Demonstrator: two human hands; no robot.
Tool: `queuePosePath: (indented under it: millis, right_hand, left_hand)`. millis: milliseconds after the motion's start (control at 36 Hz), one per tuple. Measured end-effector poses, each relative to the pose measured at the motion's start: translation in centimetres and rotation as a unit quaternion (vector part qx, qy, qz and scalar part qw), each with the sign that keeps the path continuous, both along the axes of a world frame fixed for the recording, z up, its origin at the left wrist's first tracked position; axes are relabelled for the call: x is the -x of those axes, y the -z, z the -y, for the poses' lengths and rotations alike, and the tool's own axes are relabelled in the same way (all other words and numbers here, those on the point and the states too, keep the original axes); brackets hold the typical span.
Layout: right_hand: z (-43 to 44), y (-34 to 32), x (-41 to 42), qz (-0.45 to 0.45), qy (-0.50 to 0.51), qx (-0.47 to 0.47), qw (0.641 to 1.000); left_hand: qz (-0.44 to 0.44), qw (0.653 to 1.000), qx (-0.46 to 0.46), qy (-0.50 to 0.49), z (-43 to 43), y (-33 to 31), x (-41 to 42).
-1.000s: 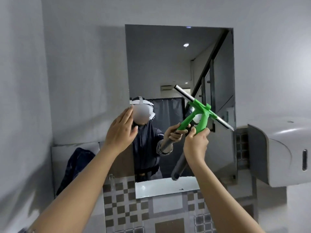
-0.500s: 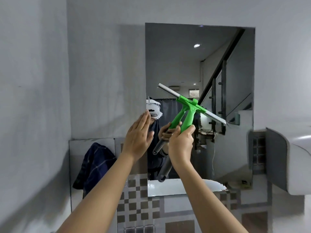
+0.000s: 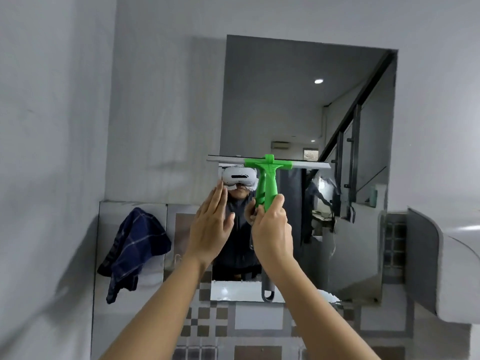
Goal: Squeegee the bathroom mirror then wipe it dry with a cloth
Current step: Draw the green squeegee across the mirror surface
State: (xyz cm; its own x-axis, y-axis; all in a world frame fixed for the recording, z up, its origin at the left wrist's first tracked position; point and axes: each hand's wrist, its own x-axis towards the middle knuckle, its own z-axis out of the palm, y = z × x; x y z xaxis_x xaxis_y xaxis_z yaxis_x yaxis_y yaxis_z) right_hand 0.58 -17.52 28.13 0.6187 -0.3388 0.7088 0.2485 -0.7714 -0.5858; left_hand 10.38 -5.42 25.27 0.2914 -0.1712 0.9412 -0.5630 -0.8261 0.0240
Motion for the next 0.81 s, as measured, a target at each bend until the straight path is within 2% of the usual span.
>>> queuePosePath:
  millis: [194, 333, 583, 806]
  right_hand:
    - [3.1, -0.7, 0.9, -0.017, 0.049, 0.128, 0.990]
    - [4.5, -1.6, 1.5, -0.009, 0.068, 0.181, 0.981]
    - [5.7, -3.3, 2.6, 0.000, 0.107, 0.233, 0.967]
    - [5.9, -4.6, 3.8, -0.005, 0.126, 0.241, 0.962]
  left_hand:
    - [-0.019, 0.999, 0.039, -0.004, 1.5, 1.8, 0.8]
    - [-0.039, 0.998, 0.047, -0.006, 1.5, 2.7, 1.2]
    - [-0.029, 0.999, 0.026, 0.021, 0.6, 3.4, 0.7]
    - [-0.026, 0.998, 0.015, 0.049, -0.1, 4.0, 0.3]
